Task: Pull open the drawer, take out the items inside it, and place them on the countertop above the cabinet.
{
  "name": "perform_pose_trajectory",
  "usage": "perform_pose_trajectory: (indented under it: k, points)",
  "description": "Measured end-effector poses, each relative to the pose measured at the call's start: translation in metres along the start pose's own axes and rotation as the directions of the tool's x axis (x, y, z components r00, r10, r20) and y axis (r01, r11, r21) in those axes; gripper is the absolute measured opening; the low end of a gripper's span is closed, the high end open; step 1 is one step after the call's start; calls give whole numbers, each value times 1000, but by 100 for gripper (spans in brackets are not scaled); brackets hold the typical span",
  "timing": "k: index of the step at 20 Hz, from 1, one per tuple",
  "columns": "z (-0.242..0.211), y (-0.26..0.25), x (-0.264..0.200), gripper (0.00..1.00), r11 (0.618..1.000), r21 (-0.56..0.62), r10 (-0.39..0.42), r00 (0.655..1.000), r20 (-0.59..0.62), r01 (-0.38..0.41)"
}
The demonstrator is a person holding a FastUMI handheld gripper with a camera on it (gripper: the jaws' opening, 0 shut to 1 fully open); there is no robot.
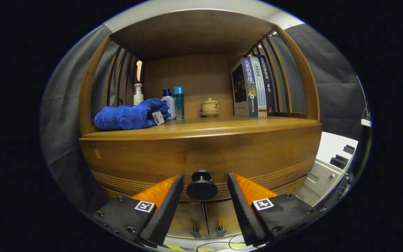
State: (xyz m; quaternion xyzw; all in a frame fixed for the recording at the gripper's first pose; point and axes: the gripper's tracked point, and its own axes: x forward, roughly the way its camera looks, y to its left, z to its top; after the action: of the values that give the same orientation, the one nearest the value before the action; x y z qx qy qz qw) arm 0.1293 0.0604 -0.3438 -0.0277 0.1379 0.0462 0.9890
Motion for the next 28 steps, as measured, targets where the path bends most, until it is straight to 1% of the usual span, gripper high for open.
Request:
perform_pose_trajectory:
  k: [1,2,3,5,8,12,20,28]
  points:
    - [-6,2,1,71,1000,-3,8,1000,-22,-8]
    - [-2,1,-1,63,1000,-4,9,1000,-6,-9]
    - [-6,1,3,55,1000,0,9,1000,-20,-9]
    - [-4,2,0,48,1000,18,10,1000,-30,-9]
    - [-7,0,-6,39,1000,-18,-3,999,-53,2]
    - [-10,1,-27,38,1000,18,1,999,-54,0]
    - [-16,-1,-73,38,1000,7,-3,999,-54,3]
    - [-21,-3,-105,38,1000,23,1,998,-65,0]
